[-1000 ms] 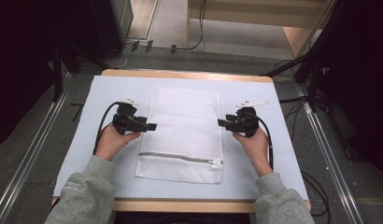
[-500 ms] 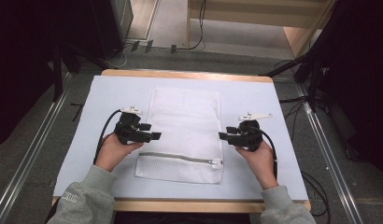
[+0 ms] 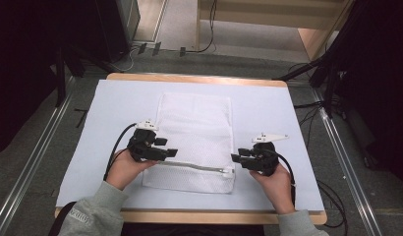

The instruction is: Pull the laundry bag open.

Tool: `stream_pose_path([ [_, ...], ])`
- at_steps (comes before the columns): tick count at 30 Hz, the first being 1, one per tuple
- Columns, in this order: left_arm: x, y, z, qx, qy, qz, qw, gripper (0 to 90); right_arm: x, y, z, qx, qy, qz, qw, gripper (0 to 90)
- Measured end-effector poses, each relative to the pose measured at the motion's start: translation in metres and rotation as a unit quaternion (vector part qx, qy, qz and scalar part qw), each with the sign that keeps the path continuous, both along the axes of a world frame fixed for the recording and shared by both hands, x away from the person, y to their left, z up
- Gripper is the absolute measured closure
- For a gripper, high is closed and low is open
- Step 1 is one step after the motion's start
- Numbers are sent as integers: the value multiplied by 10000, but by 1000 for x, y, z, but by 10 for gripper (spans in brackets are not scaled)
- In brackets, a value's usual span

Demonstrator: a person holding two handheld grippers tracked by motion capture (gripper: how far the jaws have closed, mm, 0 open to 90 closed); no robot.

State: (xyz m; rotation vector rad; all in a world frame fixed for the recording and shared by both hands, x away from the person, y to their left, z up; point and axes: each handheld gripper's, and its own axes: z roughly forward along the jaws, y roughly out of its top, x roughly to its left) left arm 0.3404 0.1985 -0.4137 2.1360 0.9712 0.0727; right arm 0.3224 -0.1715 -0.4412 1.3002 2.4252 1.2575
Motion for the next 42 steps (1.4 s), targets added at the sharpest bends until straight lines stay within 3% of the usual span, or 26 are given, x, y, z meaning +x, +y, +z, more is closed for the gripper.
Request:
stream_pose_path([
  [6,1,-15,-2,-24,-8,-178,9998,361,-10,-1,-5,-29,161,-62,9998,646],
  [10,3,-23,-4,-28,8,-263,9996,365,-15,3,-10,-148,332,-35,9993,766],
  [14,5,-31,-7,49,-8,-393,9992,368,-15,4,-14,-30,523,8,9986,895],
  [17,6,-35,-7,44,-9,-439,9990,369,-15,6,-17,22,569,19,9984,900],
  [24,9,-39,-9,123,-17,-494,9987,370,-10,13,-26,-129,775,3,9969,900],
  [33,9,-40,-11,87,9,-522,9986,370,-12,21,-28,-214,791,181,9965,900],
  [38,8,-42,-12,135,9,-540,9984,370,-10,17,-29,120,1002,204,9947,900],
  [42,9,-42,-13,150,28,-550,9984,370,-10,19,-29,-66,897,180,9958,900],
])
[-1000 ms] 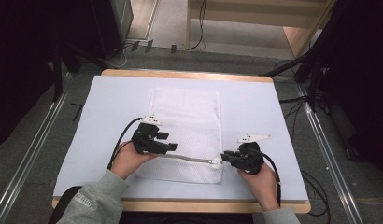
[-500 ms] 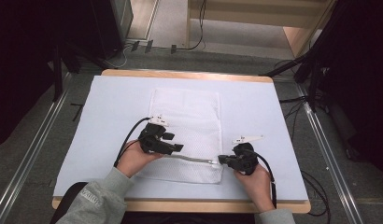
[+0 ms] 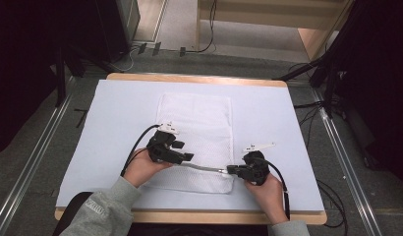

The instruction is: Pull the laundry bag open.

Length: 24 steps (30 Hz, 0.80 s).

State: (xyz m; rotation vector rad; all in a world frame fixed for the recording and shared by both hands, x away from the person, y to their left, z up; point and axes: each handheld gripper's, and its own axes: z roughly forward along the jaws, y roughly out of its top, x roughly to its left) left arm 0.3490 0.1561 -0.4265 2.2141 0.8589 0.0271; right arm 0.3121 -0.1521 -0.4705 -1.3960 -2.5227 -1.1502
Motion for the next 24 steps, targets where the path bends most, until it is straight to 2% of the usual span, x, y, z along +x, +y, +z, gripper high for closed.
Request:
stream_pose_path([
  [5,0,0,-1,14,28,-36,10000,370,1,2,-1,-3,-28,-19,10000,900],
  [10,0,-1,-1,10,16,-42,10000,370,1,1,-1,108,78,44,9999,900],
  [14,0,0,-1,11,33,-42,10000,370,-4,2,1,27,96,147,9998,900],
  [21,-1,-2,-1,32,22,-84,10000,371,-6,10,2,78,53,275,9996,900],
  [24,-1,-3,-2,8,15,-95,10000,373,-8,16,2,50,-46,358,9993,900],
])
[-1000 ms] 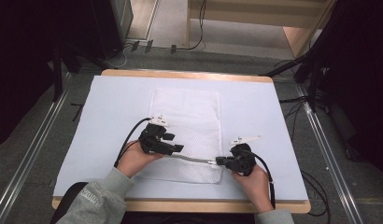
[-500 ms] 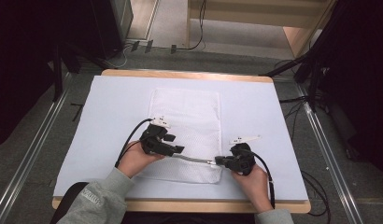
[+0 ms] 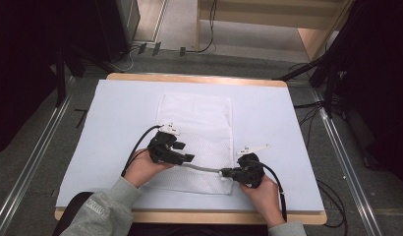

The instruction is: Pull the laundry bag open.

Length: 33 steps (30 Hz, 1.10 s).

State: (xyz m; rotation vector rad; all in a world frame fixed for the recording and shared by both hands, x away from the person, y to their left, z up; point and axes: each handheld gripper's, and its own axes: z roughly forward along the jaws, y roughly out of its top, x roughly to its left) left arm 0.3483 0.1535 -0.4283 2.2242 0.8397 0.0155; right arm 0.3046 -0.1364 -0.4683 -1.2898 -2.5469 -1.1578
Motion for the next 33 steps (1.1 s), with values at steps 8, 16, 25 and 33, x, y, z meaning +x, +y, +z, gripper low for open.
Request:
stream_pose_path([
  [8,-3,-6,1,-90,-2,-81,9999,408,1,1,5,-166,-469,15,9988,900],
  [16,-9,-22,-1,-54,97,-268,9996,432,2,-9,6,-263,-487,-101,9984,900],
  [25,-10,-39,-5,-215,433,-416,9980,464,2,-11,0,-363,-373,-98,9986,900],
  [33,-9,-49,-13,-125,534,-458,9974,503,-1,-8,-1,-491,-535,-62,9973,900],
])
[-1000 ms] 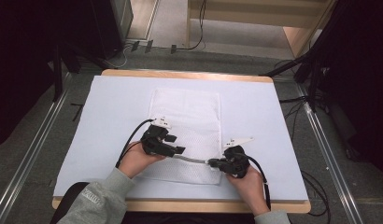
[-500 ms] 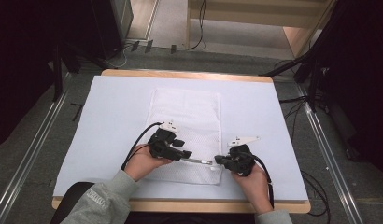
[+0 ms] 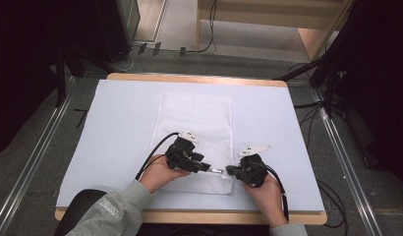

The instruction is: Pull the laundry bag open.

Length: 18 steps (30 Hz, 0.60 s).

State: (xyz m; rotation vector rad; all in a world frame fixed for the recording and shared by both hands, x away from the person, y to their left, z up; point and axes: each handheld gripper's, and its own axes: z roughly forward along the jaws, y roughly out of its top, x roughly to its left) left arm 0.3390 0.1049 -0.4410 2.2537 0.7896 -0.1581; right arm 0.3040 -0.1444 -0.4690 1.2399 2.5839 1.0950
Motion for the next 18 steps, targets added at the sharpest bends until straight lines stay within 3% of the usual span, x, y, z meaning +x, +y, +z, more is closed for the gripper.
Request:
stream_pose_path([
  [4,3,-2,-4,-184,210,85,9996,525,-1,2,0,-84,-88,14,9999,900],
  [16,-2,-19,-13,22,98,-130,9999,773,0,1,0,-5,-2,-12,10000,900],
  [18,0,-22,-17,80,80,-108,9999,773,0,1,0,1,10,-15,10000,900],
])
